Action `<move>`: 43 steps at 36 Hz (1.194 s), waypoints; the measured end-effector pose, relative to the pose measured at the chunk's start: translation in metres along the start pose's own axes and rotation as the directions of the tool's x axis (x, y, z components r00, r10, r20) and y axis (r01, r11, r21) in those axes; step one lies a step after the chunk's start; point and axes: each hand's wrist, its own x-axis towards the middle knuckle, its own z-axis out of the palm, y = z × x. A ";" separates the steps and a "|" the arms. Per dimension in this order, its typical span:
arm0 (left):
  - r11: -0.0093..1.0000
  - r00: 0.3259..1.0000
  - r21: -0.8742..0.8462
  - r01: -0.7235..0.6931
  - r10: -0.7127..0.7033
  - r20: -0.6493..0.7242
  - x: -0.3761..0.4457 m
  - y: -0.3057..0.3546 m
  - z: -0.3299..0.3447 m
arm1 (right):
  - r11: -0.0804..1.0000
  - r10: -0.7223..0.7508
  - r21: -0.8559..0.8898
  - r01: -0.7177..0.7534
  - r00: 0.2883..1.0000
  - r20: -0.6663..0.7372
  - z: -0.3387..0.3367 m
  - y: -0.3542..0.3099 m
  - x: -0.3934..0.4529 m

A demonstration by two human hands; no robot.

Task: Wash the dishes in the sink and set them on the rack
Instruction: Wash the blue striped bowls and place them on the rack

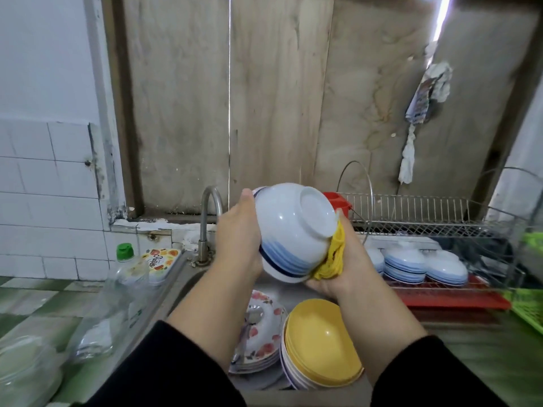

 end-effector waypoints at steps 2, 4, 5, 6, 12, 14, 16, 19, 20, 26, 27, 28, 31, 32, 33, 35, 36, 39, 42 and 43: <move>0.967 0.966 0.114 -0.228 0.239 -0.101 -0.015 -0.011 0.009 | 0.992 -0.049 0.120 0.044 0.998 0.040 0.007 0.016 0.002; 0.916 0.923 0.156 -0.369 0.381 -0.060 -0.027 -0.029 0.012 | 0.987 -0.071 0.150 0.062 0.996 0.054 0.009 0.022 0.004; 0.928 0.934 0.123 -0.352 0.356 -0.009 -0.027 -0.034 0.010 | 0.987 -0.069 0.146 0.062 0.997 0.042 0.009 0.021 0.003; 0.958 0.960 0.070 -0.277 0.273 0.055 -0.022 -0.034 0.007 | 0.990 -0.069 0.122 0.065 0.997 0.034 0.005 0.015 0.003; 0.983 0.971 -0.104 0.152 -0.129 0.201 0.013 0.001 -0.004 | 0.995 -0.051 -0.081 0.054 0.998 0.037 -0.005 -0.016 -0.004; 0.997 0.996 -0.071 0.035 -0.030 0.079 0.008 -0.001 0.001 | 0.998 -0.061 -0.005 0.061 0.998 -0.005 0.001 -0.003 0.000; 0.978 0.980 0.077 -0.192 0.196 -0.037 -0.005 -0.014 0.009 | 0.994 -0.063 0.088 0.065 0.998 -0.021 0.010 0.014 0.004; 0.919 0.930 0.150 -0.366 0.366 0.028 -0.021 -0.036 0.008 | 0.989 -0.053 0.136 0.051 0.999 0.013 0.015 0.023 0.003; 0.946 0.948 0.087 -0.311 0.303 0.096 -0.018 -0.036 0.005 | 0.990 -0.068 0.125 0.066 0.998 0.014 0.011 0.019 0.003; 0.980 0.978 -0.167 0.104 -0.070 0.195 0.014 -0.007 -0.006 | 0.998 -0.064 0.028 0.062 0.992 0.106 -0.003 -0.002 -0.003; 0.989 0.992 -0.144 0.035 -0.017 0.125 0.011 -0.009 -0.003 | 0.997 -0.064 0.050 0.060 0.994 0.084 0.001 0.003 -0.004; 0.995 0.995 -0.083 -0.057 0.063 0.071 0.005 -0.013 0.000 | 0.994 -0.068 0.089 0.063 0.996 0.056 0.005 0.009 -0.003; 0.931 0.944 0.160 -0.328 0.327 0.031 -0.016 -0.038 0.000 | 0.984 -0.046 0.172 0.043 0.999 0.009 0.013 0.028 0.005; 0.934 0.948 0.161 -0.318 0.311 0.073 -0.020 -0.043 -0.002 | 0.983 -0.033 0.178 0.034 0.999 -0.008 0.012 0.031 0.008; 0.952 0.959 0.139 -0.272 0.257 0.118 -0.021 -0.046 -0.005 | 0.983 -0.034 0.179 0.035 0.999 -0.009 0.011 0.030 0.008; 0.997 0.973 0.000 -0.076 0.074 0.221 -0.011 -0.039 -0.012 | 0.990 -0.069 0.126 0.066 0.998 0.013 0.005 0.021 0.005; 0.995 0.965 -0.093 0.047 -0.021 0.261 -0.006 -0.030 -0.015 | 0.994 -0.080 0.077 0.078 0.996 0.028 0.002 0.015 0.002; 0.968 0.946 -0.198 0.157 -0.089 0.311 0.005 -0.014 -0.018 | 0.998 -0.061 -0.005 0.061 0.997 0.037 -0.004 0.007 -0.003; 0.990 0.967 -0.141 0.021 0.016 0.256 -0.002 -0.020 -0.015 | 0.999 -0.016 0.047 0.018 0.999 -0.034 -0.003 0.017 0.000; 0.996 0.969 -0.087 -0.035 0.056 0.241 -0.008 -0.025 -0.015 | 0.996 0.001 0.091 0.006 0.997 -0.075 -0.002 0.021 0.001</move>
